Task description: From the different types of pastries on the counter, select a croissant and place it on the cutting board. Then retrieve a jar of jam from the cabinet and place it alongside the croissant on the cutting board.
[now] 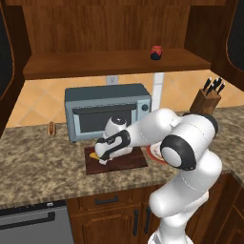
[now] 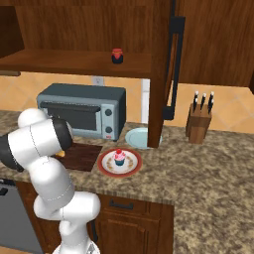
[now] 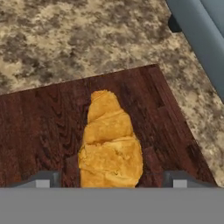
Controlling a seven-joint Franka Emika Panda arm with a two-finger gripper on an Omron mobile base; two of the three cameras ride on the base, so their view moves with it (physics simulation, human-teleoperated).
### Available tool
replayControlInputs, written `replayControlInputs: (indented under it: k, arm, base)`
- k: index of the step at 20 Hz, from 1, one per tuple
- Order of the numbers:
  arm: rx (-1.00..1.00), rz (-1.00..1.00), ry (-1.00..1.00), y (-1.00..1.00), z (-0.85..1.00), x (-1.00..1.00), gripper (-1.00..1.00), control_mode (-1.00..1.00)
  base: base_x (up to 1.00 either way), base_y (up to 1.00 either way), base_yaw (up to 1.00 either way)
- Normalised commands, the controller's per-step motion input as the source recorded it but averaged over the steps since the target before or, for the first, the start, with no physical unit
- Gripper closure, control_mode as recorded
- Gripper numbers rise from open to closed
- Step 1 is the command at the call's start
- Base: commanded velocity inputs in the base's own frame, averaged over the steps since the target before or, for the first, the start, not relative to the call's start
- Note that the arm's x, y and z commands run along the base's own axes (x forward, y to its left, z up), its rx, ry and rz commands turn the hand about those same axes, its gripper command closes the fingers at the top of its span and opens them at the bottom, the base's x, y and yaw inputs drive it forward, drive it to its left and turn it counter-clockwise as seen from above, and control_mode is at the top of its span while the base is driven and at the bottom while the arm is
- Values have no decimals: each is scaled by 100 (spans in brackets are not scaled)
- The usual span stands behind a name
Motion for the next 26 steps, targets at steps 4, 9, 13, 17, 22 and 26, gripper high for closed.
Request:
replayControlInputs:
  k: [4, 9, 13, 17, 22, 26]
  arm:
    - [0, 0, 0, -9, 49, 0, -100, -100]
    - [0, -1, -2, -45, 59, -10, -100, -100]
    - [4, -7, 0, -74, 5, -60, -100, -100]
    - [5, -8, 0, -84, 0, -70, -100, -100]
    - [11, -8, 0, -88, 17, -54, -100, -100]
    - [13, -8, 0, -83, 57, -39, -100, -100]
  base:
    - [0, 0, 0]
    - [0, 0, 0]
    - [0, 0, 0]
    - [0, 0, 0]
    - [0, 0, 0]
    - [0, 0, 0]
